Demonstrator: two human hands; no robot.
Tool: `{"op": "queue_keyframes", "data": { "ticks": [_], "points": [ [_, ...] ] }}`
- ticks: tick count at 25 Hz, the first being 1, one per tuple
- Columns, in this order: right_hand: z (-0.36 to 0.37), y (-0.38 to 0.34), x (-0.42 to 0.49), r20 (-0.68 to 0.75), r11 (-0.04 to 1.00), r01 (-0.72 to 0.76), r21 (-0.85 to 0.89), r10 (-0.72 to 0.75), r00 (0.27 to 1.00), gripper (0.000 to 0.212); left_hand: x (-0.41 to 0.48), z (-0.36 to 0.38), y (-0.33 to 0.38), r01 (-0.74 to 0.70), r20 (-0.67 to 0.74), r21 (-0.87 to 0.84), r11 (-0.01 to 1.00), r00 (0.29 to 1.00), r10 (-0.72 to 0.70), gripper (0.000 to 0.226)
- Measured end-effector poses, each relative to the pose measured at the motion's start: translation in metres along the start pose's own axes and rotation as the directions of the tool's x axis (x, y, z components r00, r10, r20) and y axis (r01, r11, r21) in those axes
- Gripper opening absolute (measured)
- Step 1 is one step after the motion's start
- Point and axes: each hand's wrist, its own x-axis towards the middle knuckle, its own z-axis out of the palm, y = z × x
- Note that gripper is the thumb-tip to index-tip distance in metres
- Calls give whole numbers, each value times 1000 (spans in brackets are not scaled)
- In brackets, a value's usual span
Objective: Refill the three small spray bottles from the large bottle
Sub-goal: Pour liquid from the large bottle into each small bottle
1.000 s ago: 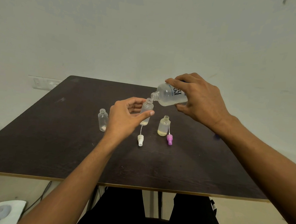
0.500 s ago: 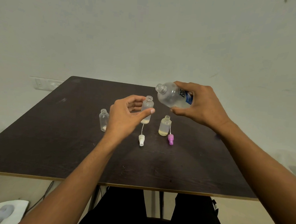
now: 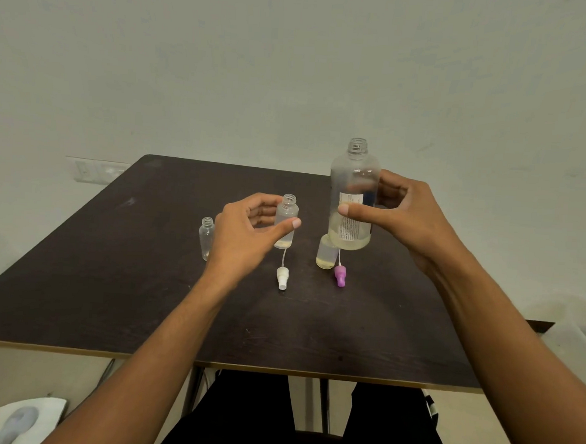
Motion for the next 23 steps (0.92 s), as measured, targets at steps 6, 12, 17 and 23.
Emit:
{"op": "queue_keyframes", "data": {
  "ticks": [6,12,17,23],
  "points": [
    [1,6,-5,-9,998,-5,64,5,1000,54,-2,-1,-6,25,4,5,1000,1000,-25,36],
    [1,11,-6,-38,1000,-14,22,15,999,56,-1,-2,-18,42,1,11,999,999,-42,35],
    [0,12,-8,-62,1000,-12,11,13,998,59,8,1,-40,94,-5,45,995,996,-94,35],
    [-3,16,-11,-83,999,-26,-24,23,996,63,11,6,-66,158,10,126,979,987,-161,31]
  ]
}}
